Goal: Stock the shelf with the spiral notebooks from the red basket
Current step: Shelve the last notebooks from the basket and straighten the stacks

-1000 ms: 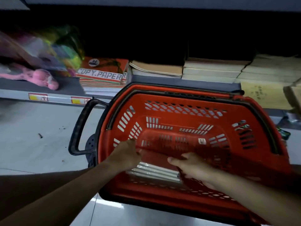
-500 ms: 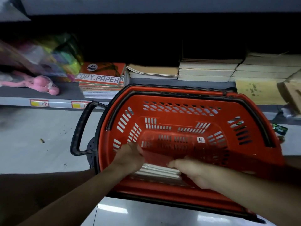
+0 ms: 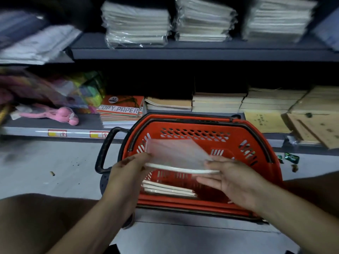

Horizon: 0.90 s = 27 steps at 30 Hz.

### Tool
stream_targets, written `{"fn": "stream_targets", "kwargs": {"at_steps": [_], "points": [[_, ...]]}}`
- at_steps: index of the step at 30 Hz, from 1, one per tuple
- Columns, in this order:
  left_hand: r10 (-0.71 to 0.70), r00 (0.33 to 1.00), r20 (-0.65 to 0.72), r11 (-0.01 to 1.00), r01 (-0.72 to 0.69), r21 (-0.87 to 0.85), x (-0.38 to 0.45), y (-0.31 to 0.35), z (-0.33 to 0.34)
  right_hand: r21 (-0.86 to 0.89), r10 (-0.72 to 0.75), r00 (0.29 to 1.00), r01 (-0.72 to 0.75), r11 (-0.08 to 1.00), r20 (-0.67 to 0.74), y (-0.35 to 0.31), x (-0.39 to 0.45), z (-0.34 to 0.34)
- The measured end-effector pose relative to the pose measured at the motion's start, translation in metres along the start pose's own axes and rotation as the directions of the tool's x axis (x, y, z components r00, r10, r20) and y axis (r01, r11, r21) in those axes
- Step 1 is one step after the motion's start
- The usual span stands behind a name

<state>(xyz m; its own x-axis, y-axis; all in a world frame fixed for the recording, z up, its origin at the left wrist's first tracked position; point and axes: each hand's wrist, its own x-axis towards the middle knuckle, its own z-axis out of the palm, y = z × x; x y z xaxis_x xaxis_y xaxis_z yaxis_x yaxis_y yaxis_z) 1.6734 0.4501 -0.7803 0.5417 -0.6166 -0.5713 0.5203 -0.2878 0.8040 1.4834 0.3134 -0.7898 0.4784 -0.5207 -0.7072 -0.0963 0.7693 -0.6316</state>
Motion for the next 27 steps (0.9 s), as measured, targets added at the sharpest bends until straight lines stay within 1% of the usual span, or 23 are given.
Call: {"fn": "stream_targets", "kwargs": {"at_steps": [2, 3, 5, 8, 11, 12, 14, 16, 18, 21, 24, 27], "points": [[0.04, 0.997, 0.065, 0.995, -0.033, -0.098, -0.009, 0.005, -0.004, -0.008, -0.102, 0.992, 0.103, 0.995, 0.08, -0.007, -0.023, 0.0], [0.061, 0.991, 0.118, 0.99, -0.045, -0.132, -0.015, 0.009, -0.003, -0.012, -0.152, 0.982, 0.154, 0.988, 0.116, -0.011, -0.034, 0.001], [0.126, 0.972, 0.197, 0.983, -0.095, -0.156, -0.021, 0.017, -0.003, -0.009, -0.249, 0.954, 0.254, 0.967, 0.168, -0.021, -0.052, 0.003], [0.277, 0.926, 0.257, 0.955, -0.235, -0.181, -0.033, 0.032, 0.002, 0.014, -0.369, 0.895, 0.377, 0.926, 0.251, -0.045, -0.067, 0.012], [0.336, 0.886, 0.321, 0.932, -0.263, -0.251, -0.035, 0.045, 0.003, 0.035, -0.459, 0.825, 0.475, 0.879, 0.331, -0.069, -0.07, 0.021], [0.362, 0.877, 0.315, 0.922, -0.286, -0.261, -0.034, 0.048, 0.003, 0.027, -0.483, 0.803, 0.507, 0.862, 0.35, -0.074, -0.07, 0.024], [0.427, 0.867, 0.257, 0.895, -0.365, -0.257, -0.032, 0.052, 0.004, 0.006, -0.531, 0.773, 0.564, 0.826, 0.347, -0.076, -0.065, 0.032], [0.459, 0.87, 0.183, 0.875, -0.407, -0.262, -0.029, 0.054, 0.005, 0.001, -0.577, 0.759, 0.605, 0.796, 0.301, -0.073, -0.059, 0.04], [0.46, 0.878, 0.135, 0.87, -0.415, -0.265, -0.026, 0.055, 0.004, -0.017, -0.61, 0.747, 0.636, 0.771, 0.263, -0.071, -0.053, 0.046], [0.453, 0.889, 0.067, 0.868, -0.422, -0.264, -0.019, 0.055, -0.001, -0.062, -0.614, 0.743, 0.649, 0.758, 0.268, -0.074, -0.047, 0.051], [0.458, 0.887, 0.052, 0.863, -0.43, -0.265, -0.012, 0.055, -0.004, -0.085, -0.601, 0.745, 0.645, 0.759, 0.288, -0.074, -0.037, 0.051], [0.451, 0.892, 0.013, 0.865, -0.434, -0.253, -0.004, 0.058, -0.004, -0.037, -0.579, 0.765, 0.612, 0.79, 0.284, -0.072, -0.024, 0.05]]}}
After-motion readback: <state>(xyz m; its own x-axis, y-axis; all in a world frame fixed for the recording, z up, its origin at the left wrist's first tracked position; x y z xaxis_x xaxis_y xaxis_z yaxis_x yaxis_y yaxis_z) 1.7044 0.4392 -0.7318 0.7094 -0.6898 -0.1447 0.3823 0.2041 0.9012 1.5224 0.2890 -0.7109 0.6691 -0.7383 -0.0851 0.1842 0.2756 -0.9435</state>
